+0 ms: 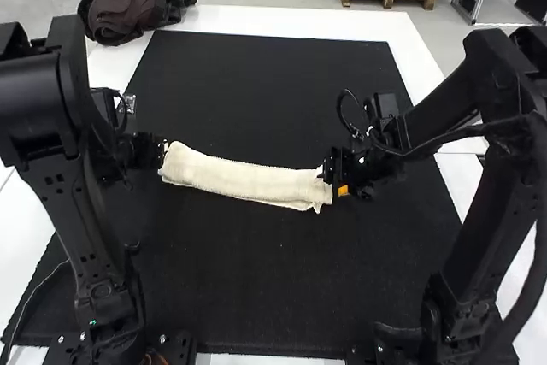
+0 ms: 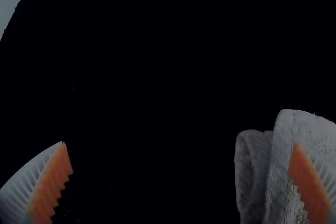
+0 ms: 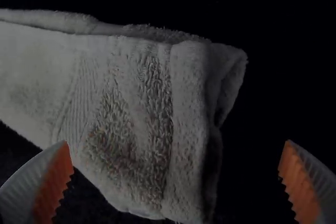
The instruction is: Fold the towel.
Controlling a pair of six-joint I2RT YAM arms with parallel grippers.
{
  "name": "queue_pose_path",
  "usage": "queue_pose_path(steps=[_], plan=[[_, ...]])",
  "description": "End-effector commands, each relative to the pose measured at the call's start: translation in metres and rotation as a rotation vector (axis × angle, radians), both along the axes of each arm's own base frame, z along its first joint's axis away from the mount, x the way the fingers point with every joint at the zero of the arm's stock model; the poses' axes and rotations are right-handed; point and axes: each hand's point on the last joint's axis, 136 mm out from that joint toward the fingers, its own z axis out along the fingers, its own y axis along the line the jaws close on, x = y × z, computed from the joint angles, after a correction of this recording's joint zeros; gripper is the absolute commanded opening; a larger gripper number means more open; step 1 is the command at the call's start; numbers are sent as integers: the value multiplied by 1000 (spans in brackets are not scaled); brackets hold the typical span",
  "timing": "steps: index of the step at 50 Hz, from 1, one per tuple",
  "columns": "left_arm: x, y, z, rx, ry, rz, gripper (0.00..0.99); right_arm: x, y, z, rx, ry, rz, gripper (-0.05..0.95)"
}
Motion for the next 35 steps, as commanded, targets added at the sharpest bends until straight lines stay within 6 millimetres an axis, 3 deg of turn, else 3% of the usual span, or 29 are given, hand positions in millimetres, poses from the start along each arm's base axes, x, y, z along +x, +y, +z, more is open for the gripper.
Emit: queue_pose_path(steps=[1,35], plan=[[10,6,21,-4,-55,20,967,11,10,19,37,-48,0,907],[9,5,29,-18,-61,28,966,9,29,8,37,-28,45,907]])
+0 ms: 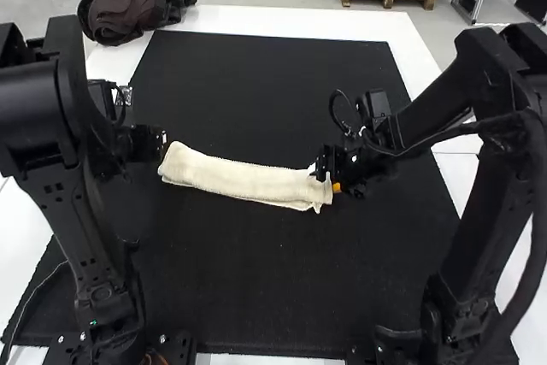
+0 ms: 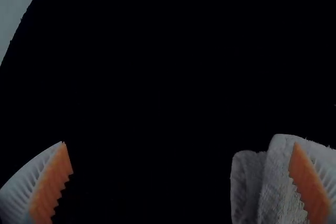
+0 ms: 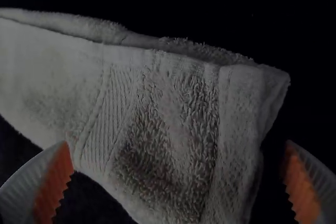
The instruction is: Fold the towel.
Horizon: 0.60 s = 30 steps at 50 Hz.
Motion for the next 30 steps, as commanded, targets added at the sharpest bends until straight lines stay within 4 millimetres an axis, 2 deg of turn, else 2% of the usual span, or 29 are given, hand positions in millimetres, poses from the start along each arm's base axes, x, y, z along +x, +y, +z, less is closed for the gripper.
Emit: queue_pose_path(steps=[1,13,21,25,28,30], plan=[[5,4,13,2,-32,8,967,8,10,9,22,-21,14,907],[3,3,14,-2,-25,8,967,6,14,-3,18,-7,26,907],[5,3,27,-4,-56,17,967,7,18,-8,15,-14,37,890],[5,4,38,-10,-84,28,967,8,21,-15,12,-16,42,828],[5,5,43,-12,-94,33,966,5,25,-22,9,-2,58,716],[4,6,46,-19,-100,41,966,-1,29,-26,17,16,77,516]])
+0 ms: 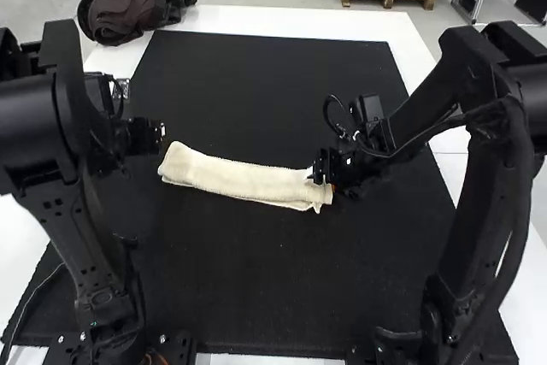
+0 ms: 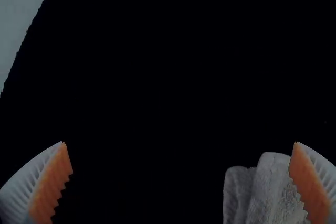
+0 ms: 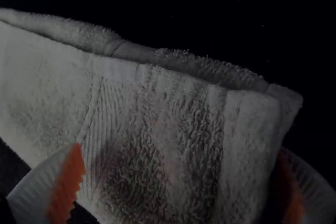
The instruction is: Fold the towel.
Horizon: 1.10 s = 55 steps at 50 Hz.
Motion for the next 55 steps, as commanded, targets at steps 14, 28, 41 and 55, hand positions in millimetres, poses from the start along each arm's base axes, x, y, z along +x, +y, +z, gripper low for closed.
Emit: queue_pose_path(steps=[14,28,41,55], plan=[[2,7,32,-15,-67,34,966,-18,24,-2,65,54,109,-25],[0,10,39,-17,-83,47,966,3,-3,40,84,-25,23,-26],[0,12,40,-10,-86,58,966,3,-5,61,91,-39,33,-26],[-1,17,41,10,-92,79,966,-2,31,78,127,-52,111,-26]])
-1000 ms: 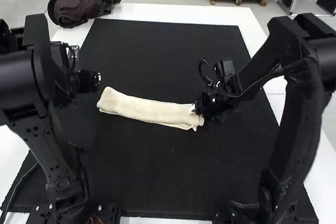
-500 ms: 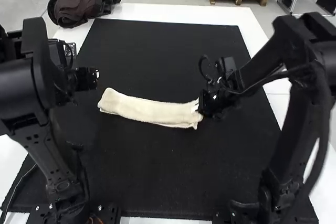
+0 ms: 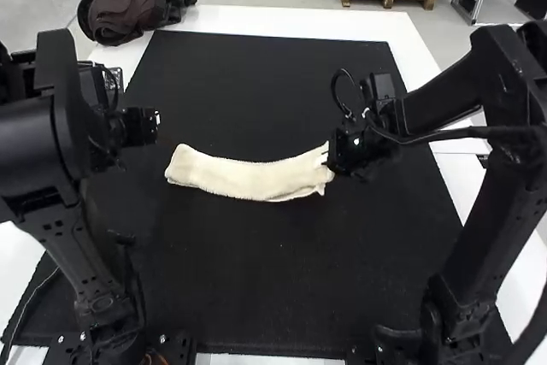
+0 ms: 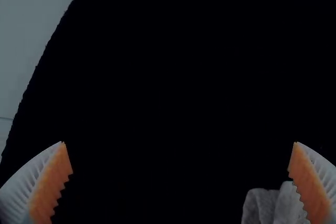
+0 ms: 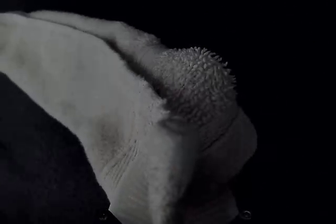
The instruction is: Fold the towel.
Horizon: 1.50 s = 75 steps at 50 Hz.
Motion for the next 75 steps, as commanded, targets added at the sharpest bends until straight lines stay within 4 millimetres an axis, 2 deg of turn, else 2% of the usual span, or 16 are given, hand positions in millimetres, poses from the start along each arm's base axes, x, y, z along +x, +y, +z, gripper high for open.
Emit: queue_pose_path(steps=[1,11,24,48,63,75], plan=[[3,9,19,27,-45,27,966,-1,27,25,45,-48,66,-26],[2,9,15,29,-37,31,966,-10,63,41,79,-51,122,-26],[-3,7,7,29,-22,30,966,-23,109,42,100,-40,207,-26],[-14,3,8,34,-32,35,966,-9,178,31,125,-31,286,-26],[-17,1,17,43,-56,29,966,-2,208,24,131,-39,324,-26],[-20,-2,20,39,-60,23,966,2,234,27,148,-57,354,-26]])
